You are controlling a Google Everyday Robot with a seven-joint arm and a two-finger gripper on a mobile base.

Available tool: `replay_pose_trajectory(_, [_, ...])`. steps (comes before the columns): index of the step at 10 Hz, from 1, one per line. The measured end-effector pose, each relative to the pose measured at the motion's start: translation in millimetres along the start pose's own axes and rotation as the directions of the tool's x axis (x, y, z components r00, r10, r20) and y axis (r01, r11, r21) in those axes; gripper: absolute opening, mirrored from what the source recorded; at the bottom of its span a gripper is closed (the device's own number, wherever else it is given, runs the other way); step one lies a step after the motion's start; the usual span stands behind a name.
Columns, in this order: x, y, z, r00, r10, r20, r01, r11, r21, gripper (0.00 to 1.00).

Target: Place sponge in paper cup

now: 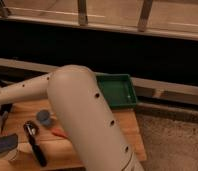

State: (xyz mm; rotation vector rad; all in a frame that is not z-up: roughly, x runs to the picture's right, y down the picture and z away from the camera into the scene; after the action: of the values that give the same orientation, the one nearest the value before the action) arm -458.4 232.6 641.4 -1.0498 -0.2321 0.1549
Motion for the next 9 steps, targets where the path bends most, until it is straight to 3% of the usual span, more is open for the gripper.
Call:
replay_pose_trajectory(1, [3.5, -2.0, -0.2, 1.0, 0.011, -0.001, -0.011, 1.0, 0.002, 0.02])
replay_pose_trajectory(4, [5.5, 0.7, 1.8, 1.0, 0.018, 0.004, -0.018, 1.0, 0.002, 0.24])
replay_pose_trajectory(9, [-7.2, 5.5, 7.8, 1.0, -0.016, 0.025, 0.017, 1.0, -0.007, 0.24])
